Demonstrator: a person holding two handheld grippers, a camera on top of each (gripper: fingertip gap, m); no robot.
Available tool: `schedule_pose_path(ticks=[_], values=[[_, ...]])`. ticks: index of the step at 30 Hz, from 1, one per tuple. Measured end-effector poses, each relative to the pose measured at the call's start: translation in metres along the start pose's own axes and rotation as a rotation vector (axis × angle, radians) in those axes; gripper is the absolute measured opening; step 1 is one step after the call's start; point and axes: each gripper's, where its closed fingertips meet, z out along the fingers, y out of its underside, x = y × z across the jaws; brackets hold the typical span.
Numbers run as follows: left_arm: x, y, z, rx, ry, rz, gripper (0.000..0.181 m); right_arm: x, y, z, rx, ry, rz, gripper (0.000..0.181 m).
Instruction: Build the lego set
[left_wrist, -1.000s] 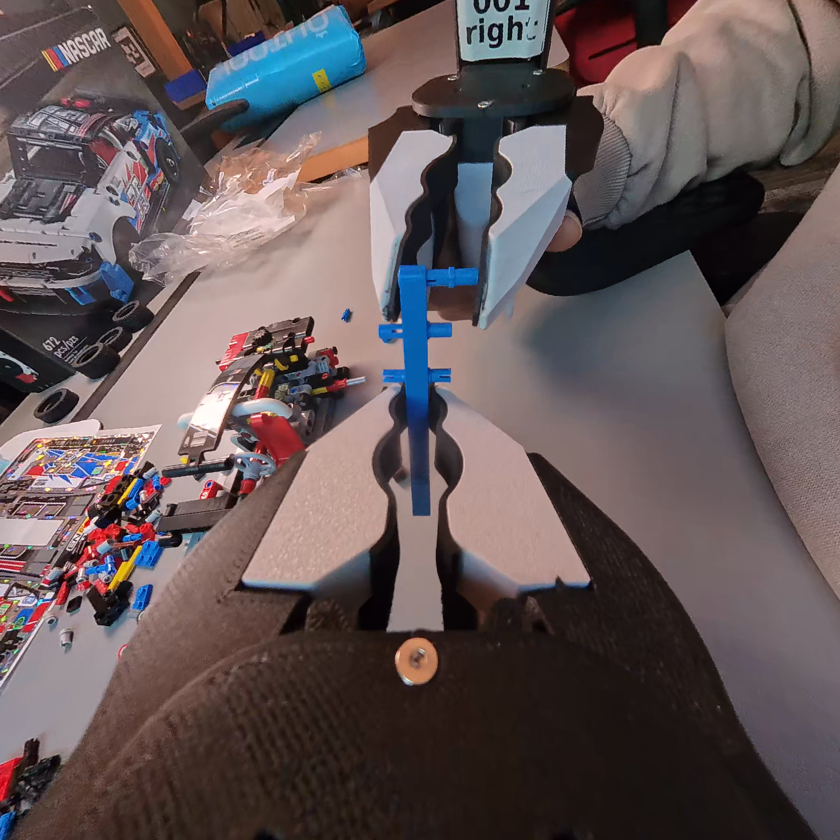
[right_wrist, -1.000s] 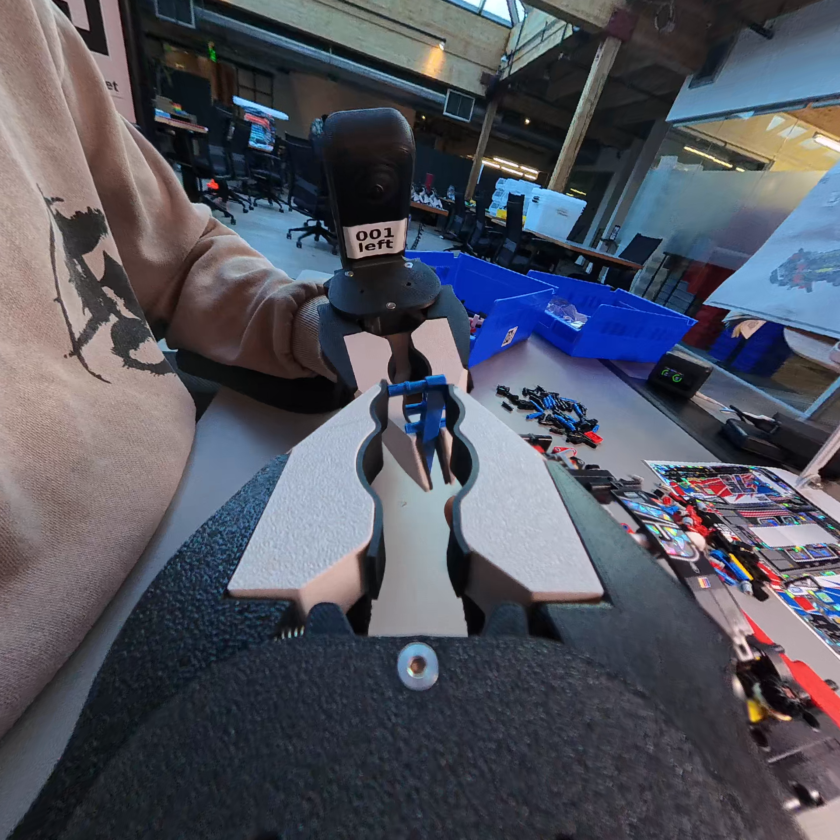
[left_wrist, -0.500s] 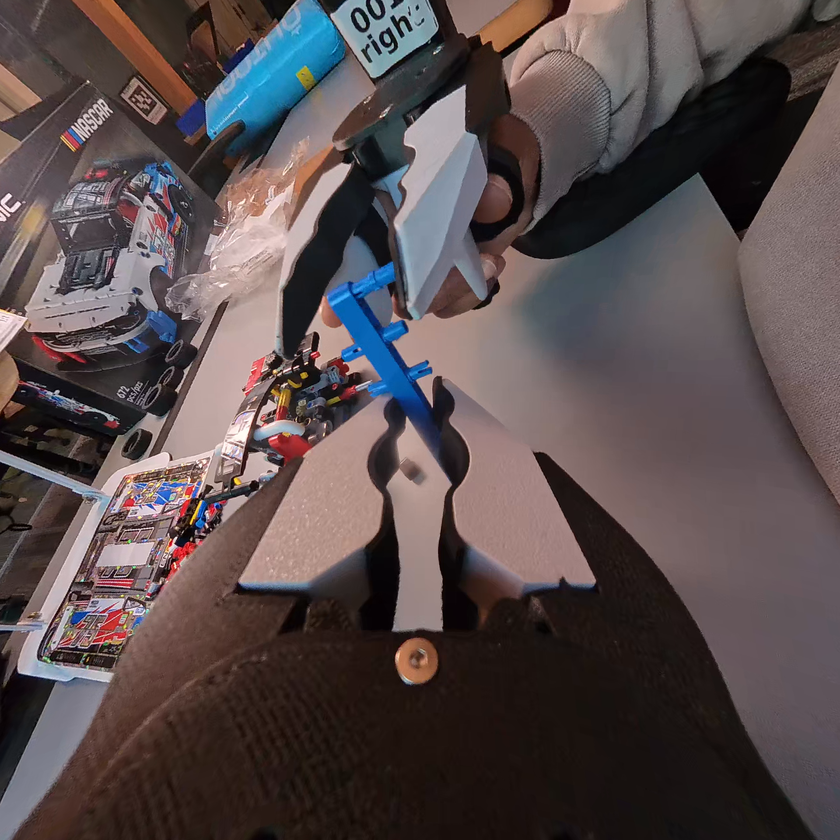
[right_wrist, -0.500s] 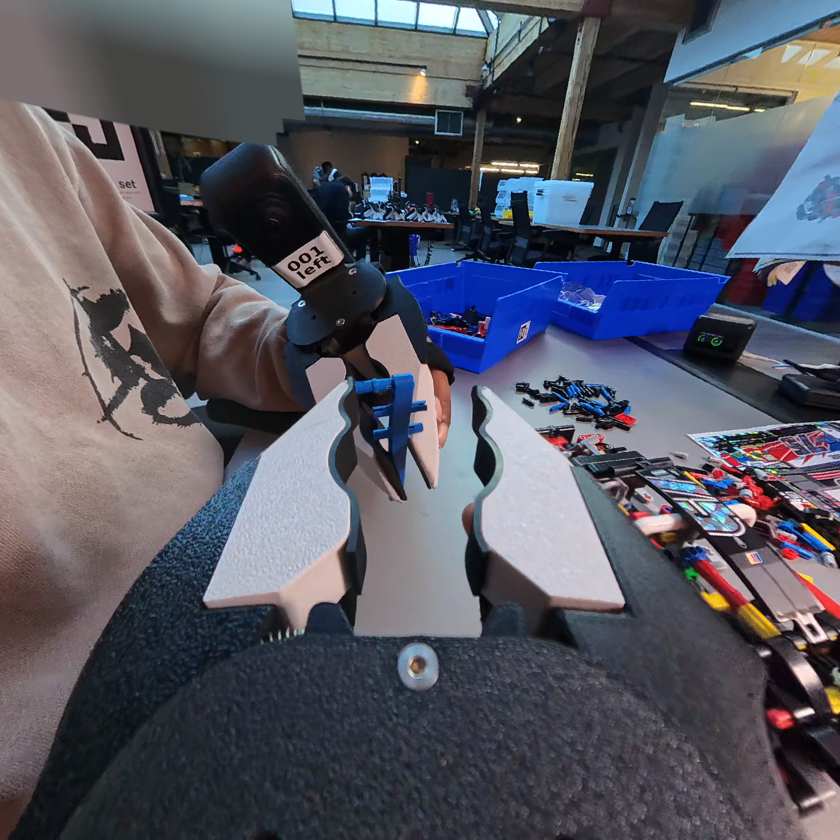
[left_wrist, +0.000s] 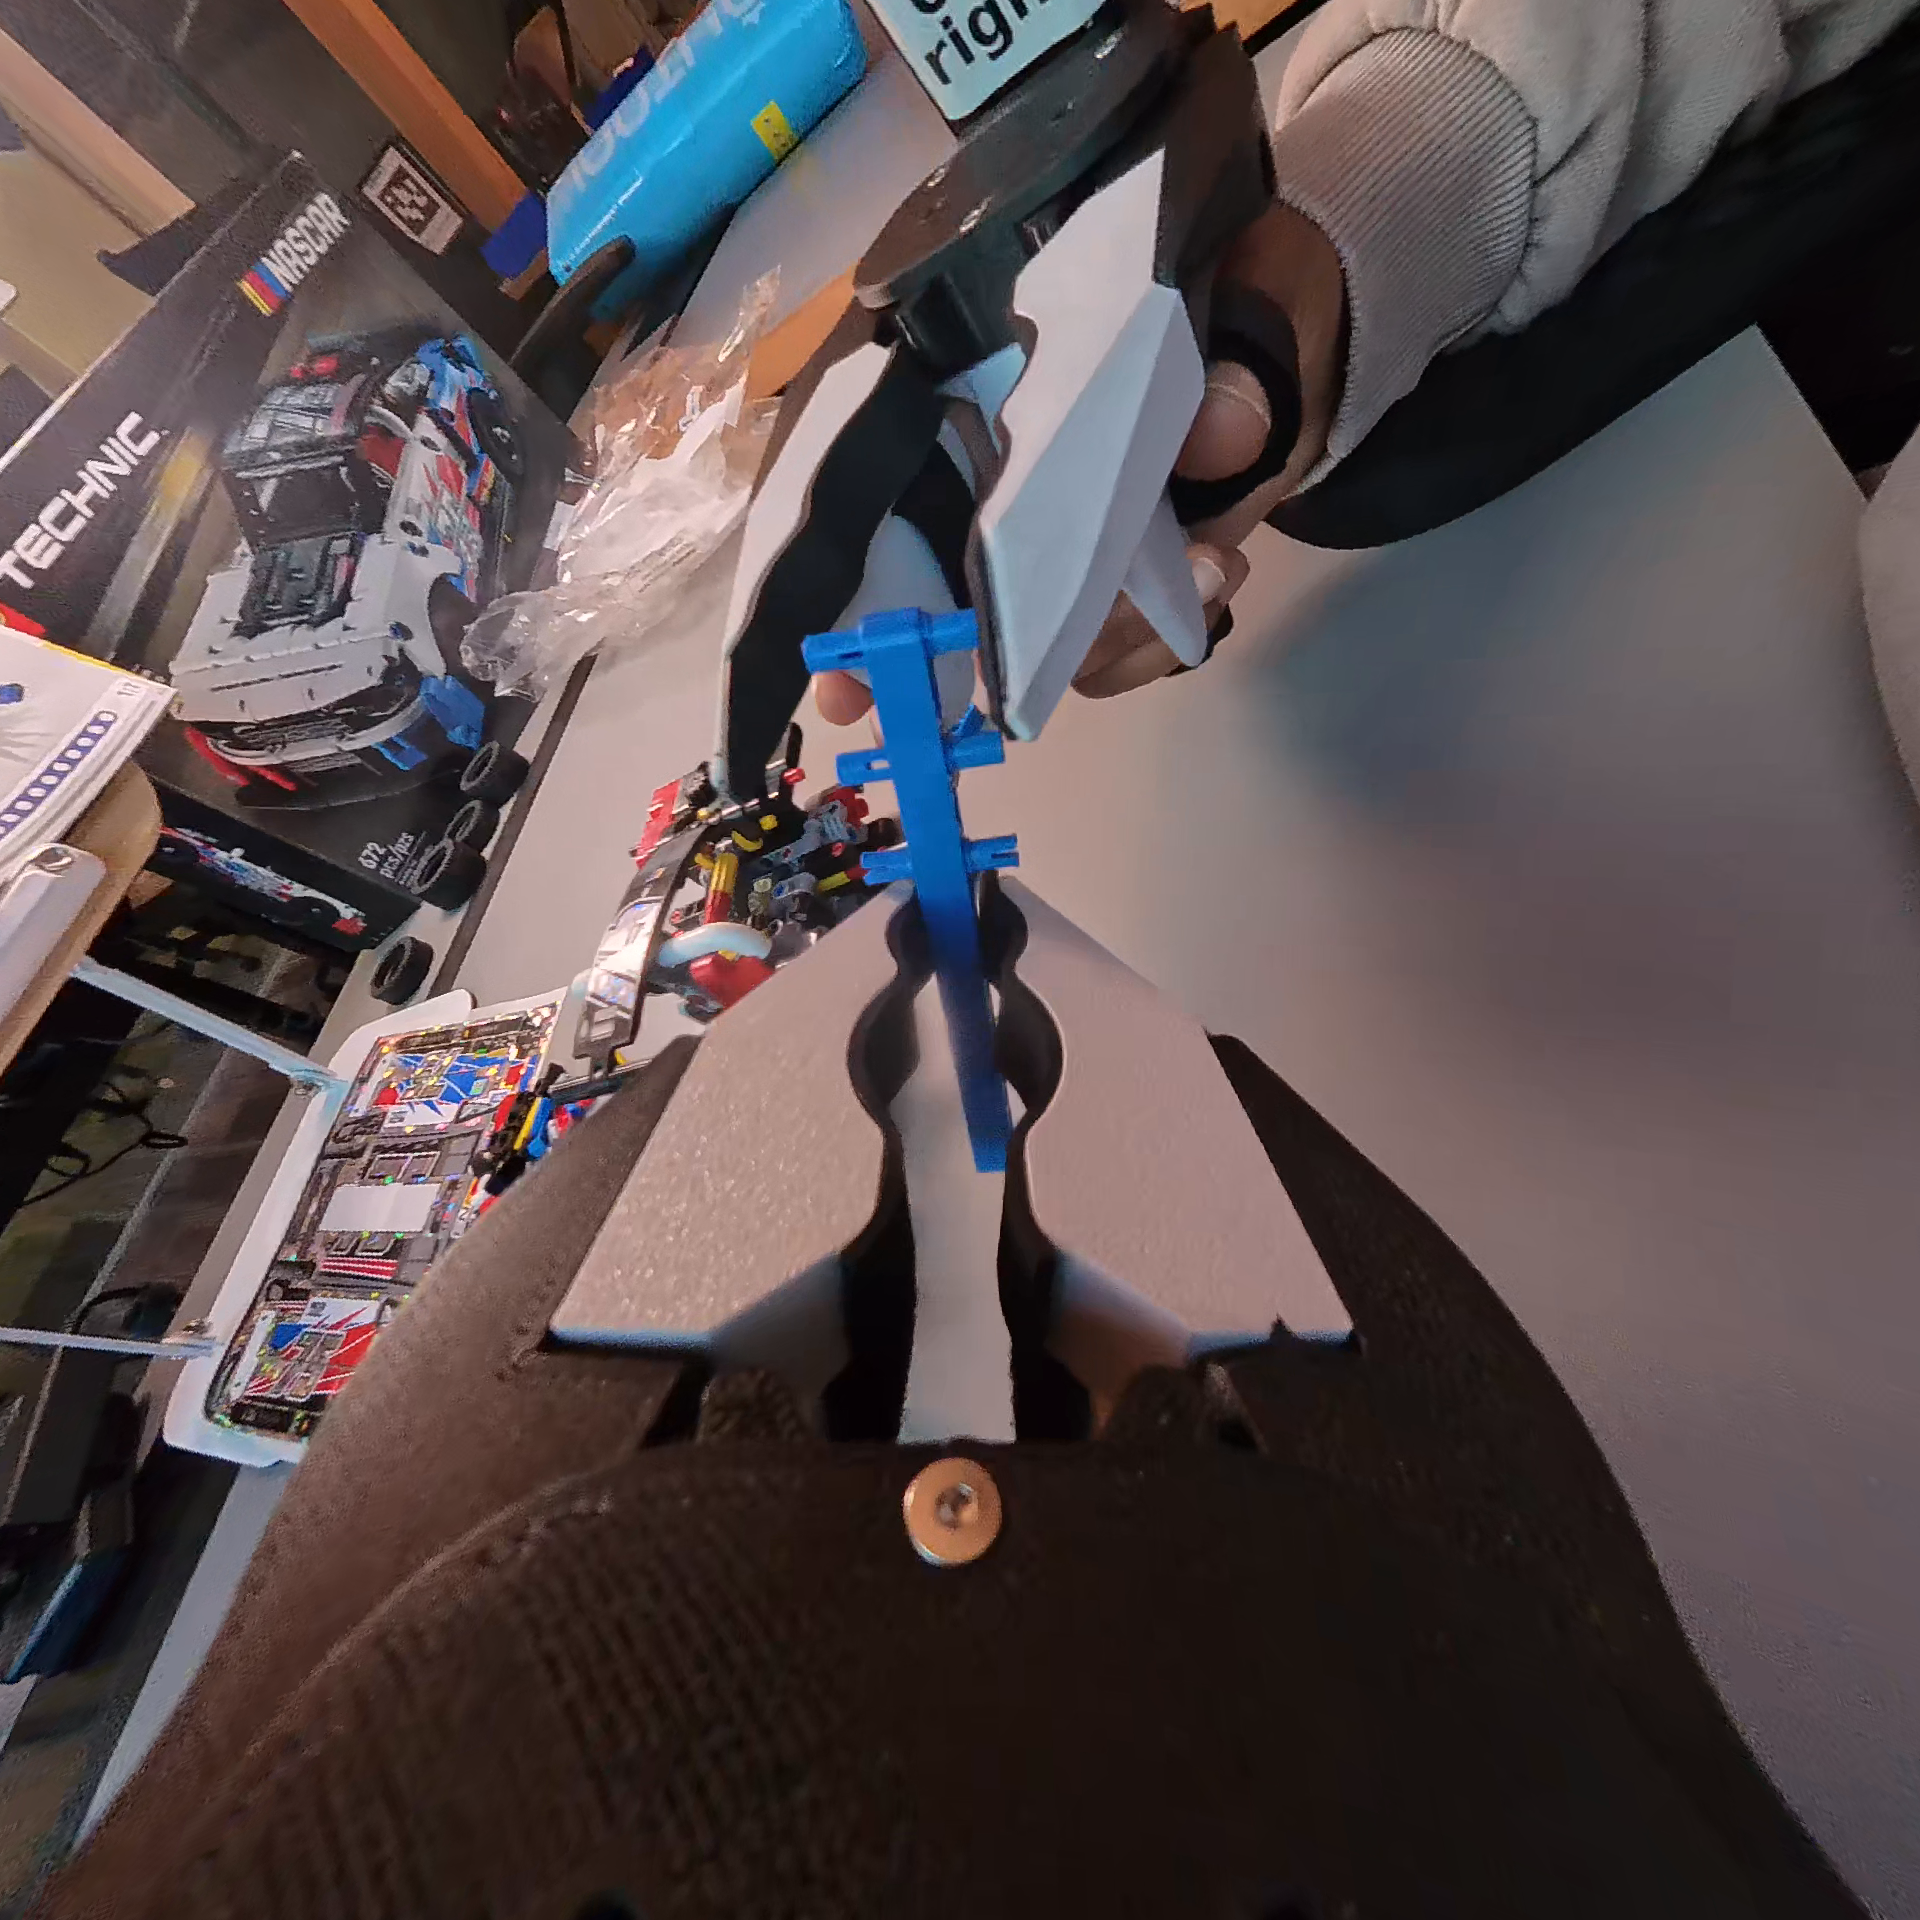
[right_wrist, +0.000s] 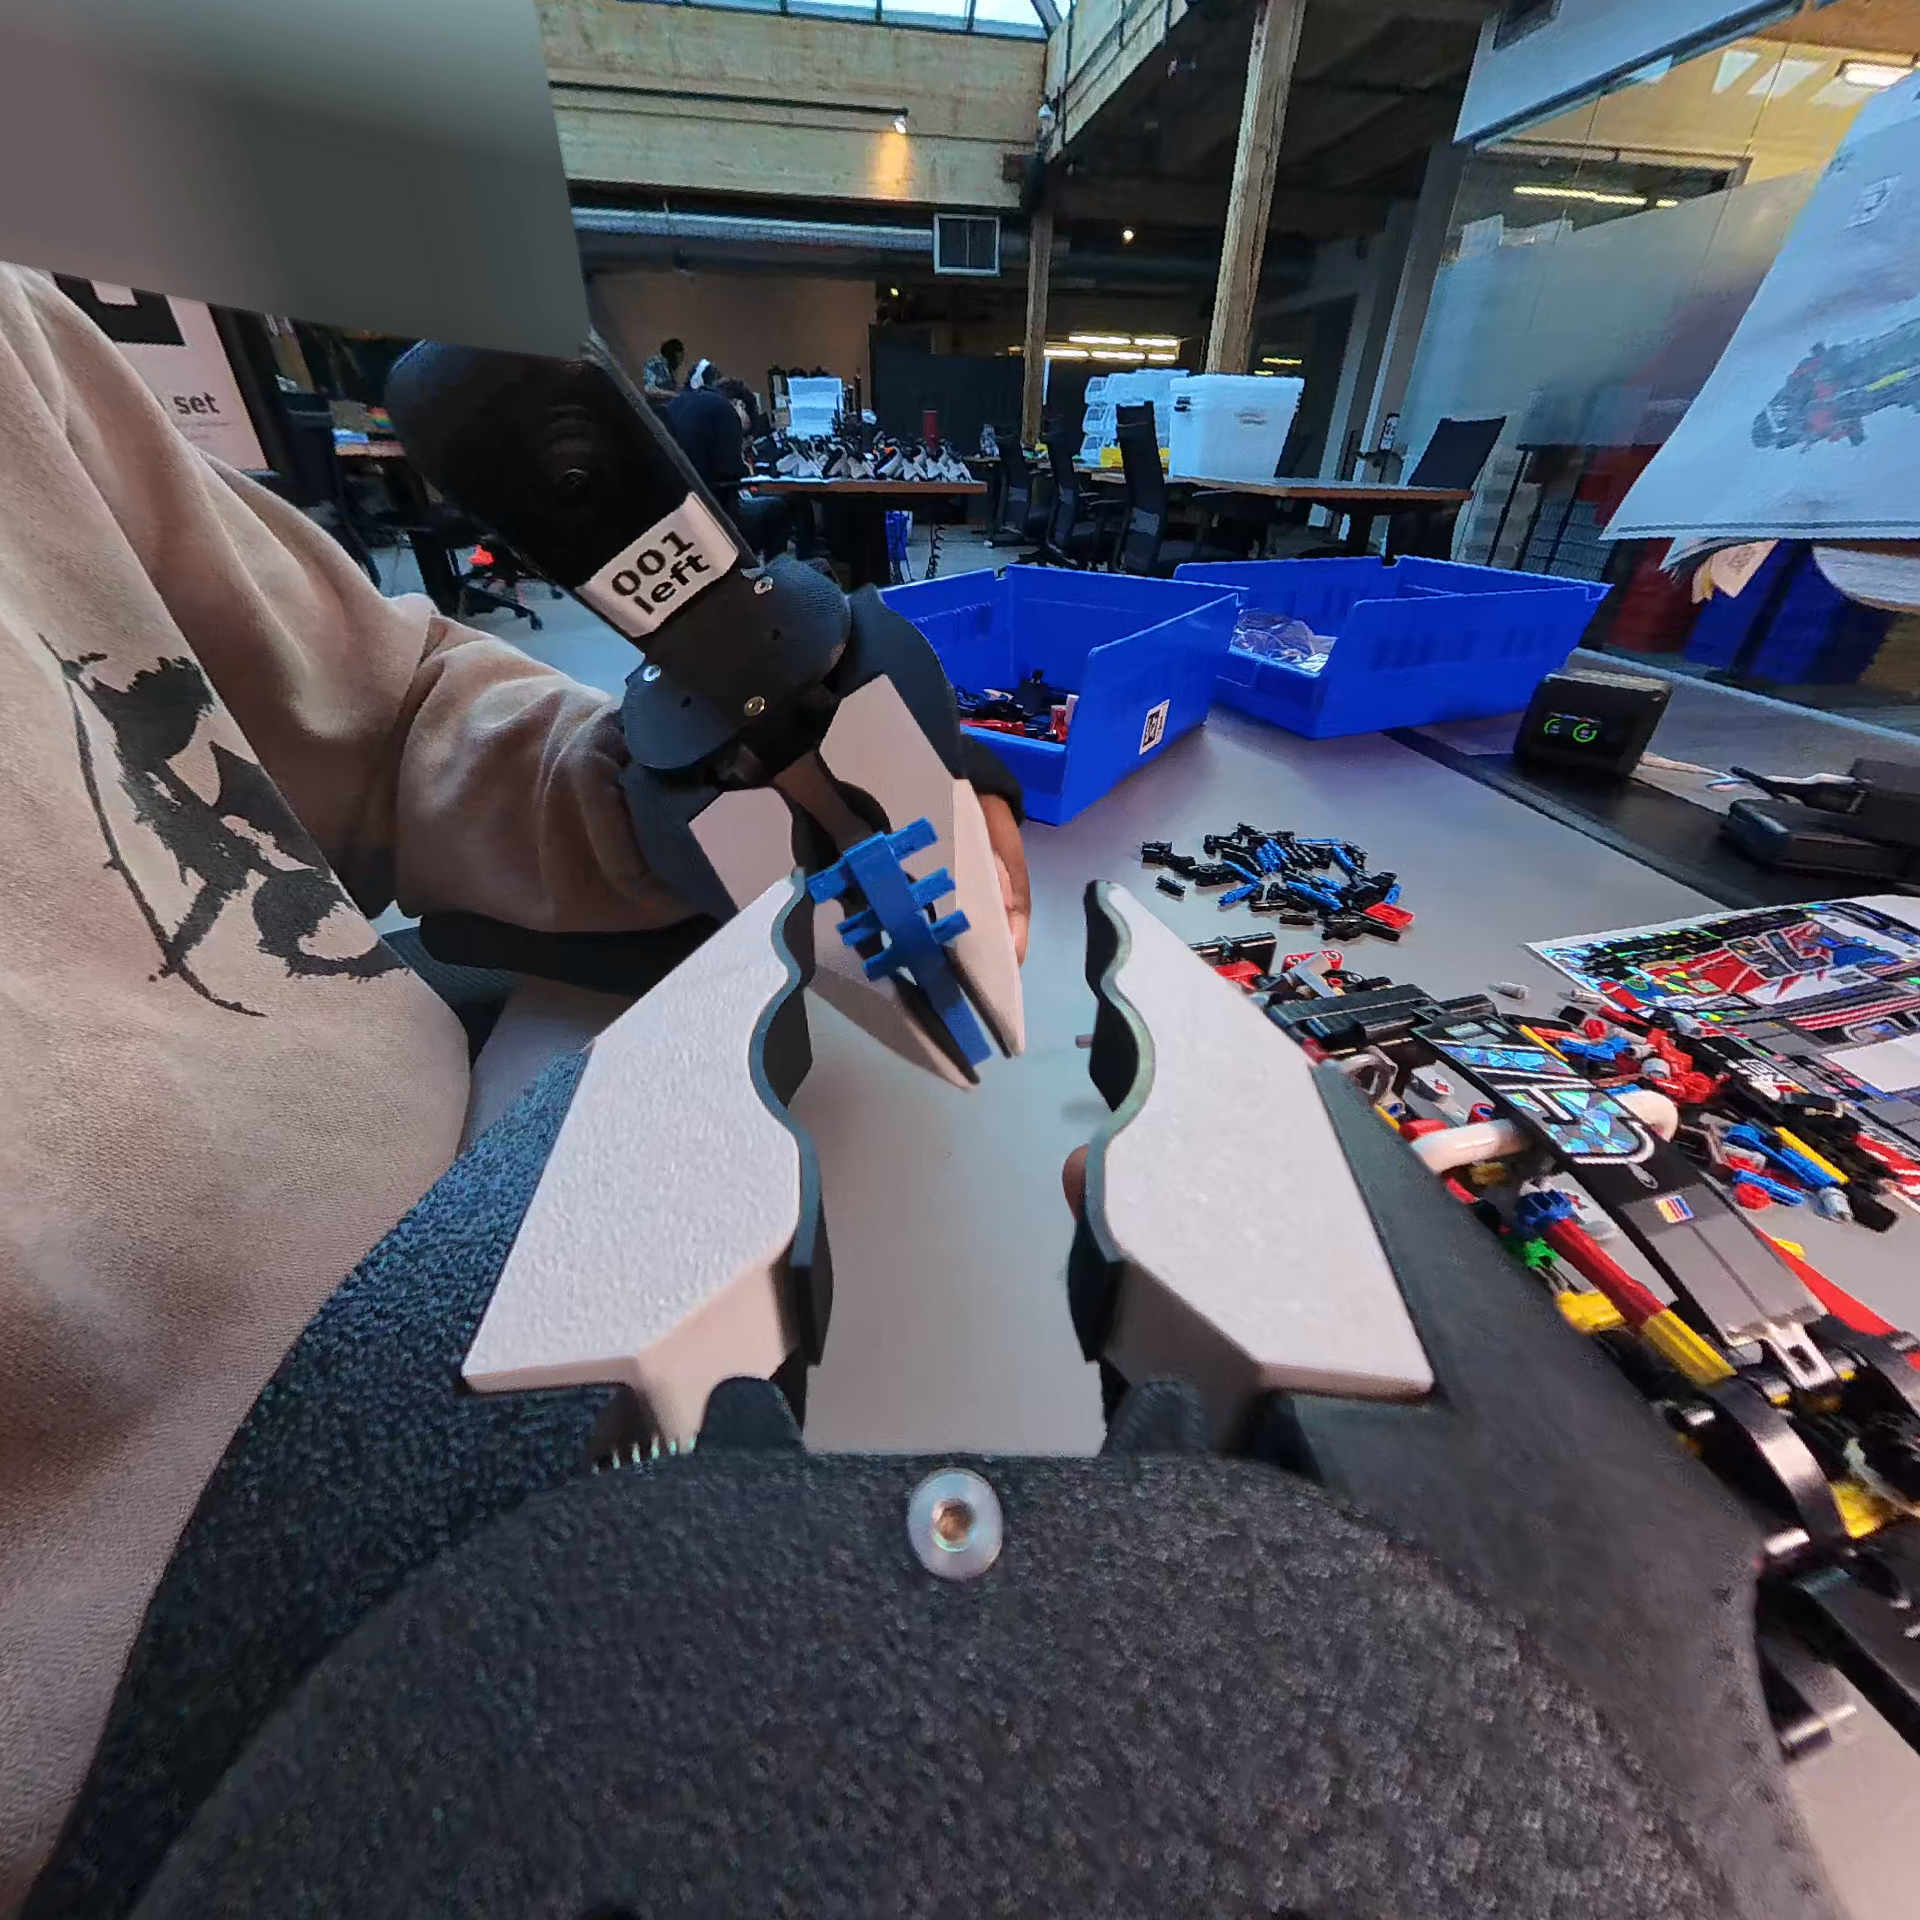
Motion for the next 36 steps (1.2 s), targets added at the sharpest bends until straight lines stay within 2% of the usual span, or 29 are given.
schedule_pose_path(ticks=[7, 9, 13, 18, 22, 27, 29, 31, 34, 36], values=[[-0.003, 0.01, 0.001, -0.051, -0.002, -0.024, 0.006, 0.004, 0.008, 0.0, -0.044, 0.012, -0.043, 0.051], [-0.008, 0.018, 0.003, -0.086, -0.016, -0.058, 0.005, 0.007, 0.013, -0.001, -0.075, 0.021, -0.065, 0.042], [-0.016, 0.048, 0.005, -0.217, -0.057, -0.091, 0.005, 0.015, 0.028, -0.001, -0.194, 0.063, -0.099, 0.041], [-0.016, 0.064, 0.01, -0.313, -0.091, -0.022, 0.005, 0.024, 0.045, 0.006, -0.285, 0.129, 0.02, 0.029], [-0.02, 0.057, 0.009, -0.265, -0.111, -0.034, 0.007, 0.029, 0.052, 0.005, -0.293, 0.129, 0.123, 0.006], [-0.036, 0.046, 0.0, -0.126, -0.121, -0.207, 0.012, 0.045, 0.035, -0.008, -0.203, 0.148, 0.206, 0.003], [-0.047, 0.048, -0.006, -0.089, -0.146, -0.28, 0.013, 0.052, 0.029, -0.016, -0.195, 0.191, 0.137, 0.004], [-0.052, 0.049, -0.01, -0.05, -0.119, -0.363, 0.016, 0.048, 0.02, -0.021, -0.183, 0.175, -0.02, 0.003], [-0.041, 0.037, -0.014, 0.074, 0.039, -0.47, 0.025, 0.029, 0.011, -0.023, -0.168, 0.087, -0.278, 0.003], [-0.025, 0.027, -0.017, 0.136, 0.184, -0.511, 0.024, 0.019, 0.005, -0.025, -0.134, 0.044, -0.337, 0.003]])
